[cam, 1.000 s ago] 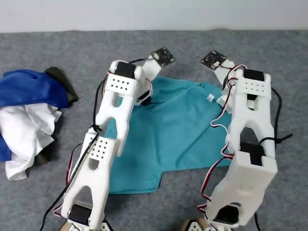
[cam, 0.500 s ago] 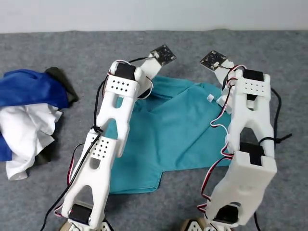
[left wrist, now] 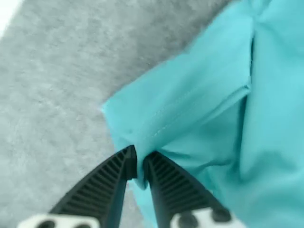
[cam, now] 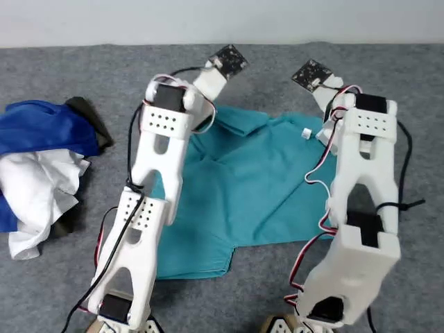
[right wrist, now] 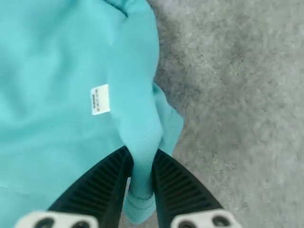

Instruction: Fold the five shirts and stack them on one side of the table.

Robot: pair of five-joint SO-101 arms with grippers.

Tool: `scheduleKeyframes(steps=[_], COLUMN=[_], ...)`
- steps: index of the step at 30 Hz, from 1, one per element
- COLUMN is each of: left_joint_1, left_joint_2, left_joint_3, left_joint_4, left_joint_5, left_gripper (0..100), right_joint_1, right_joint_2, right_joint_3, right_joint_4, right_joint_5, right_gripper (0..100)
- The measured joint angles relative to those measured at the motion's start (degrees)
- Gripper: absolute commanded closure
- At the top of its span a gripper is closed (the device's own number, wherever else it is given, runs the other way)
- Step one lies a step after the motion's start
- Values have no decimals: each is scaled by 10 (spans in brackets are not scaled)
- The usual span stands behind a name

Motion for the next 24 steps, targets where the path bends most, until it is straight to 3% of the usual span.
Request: scheduleKeyframes(steps=[12,19,24], left_joint_1=[-1,-8,-53], left_joint_2=[-302,-404,-435], left_joint_3=[309,329,324], left_joint_4=[0,4,4], left_joint_5=[1,2,22], left_gripper=[994,994,994], right_joint_1=[0,0,0], right_joint_2=[-82,-156,-204], right_joint_3=[0,0,0], right_joint_4=[67,67,67], right_joint_5=[0,0,0], right_gripper=[988,988,988])
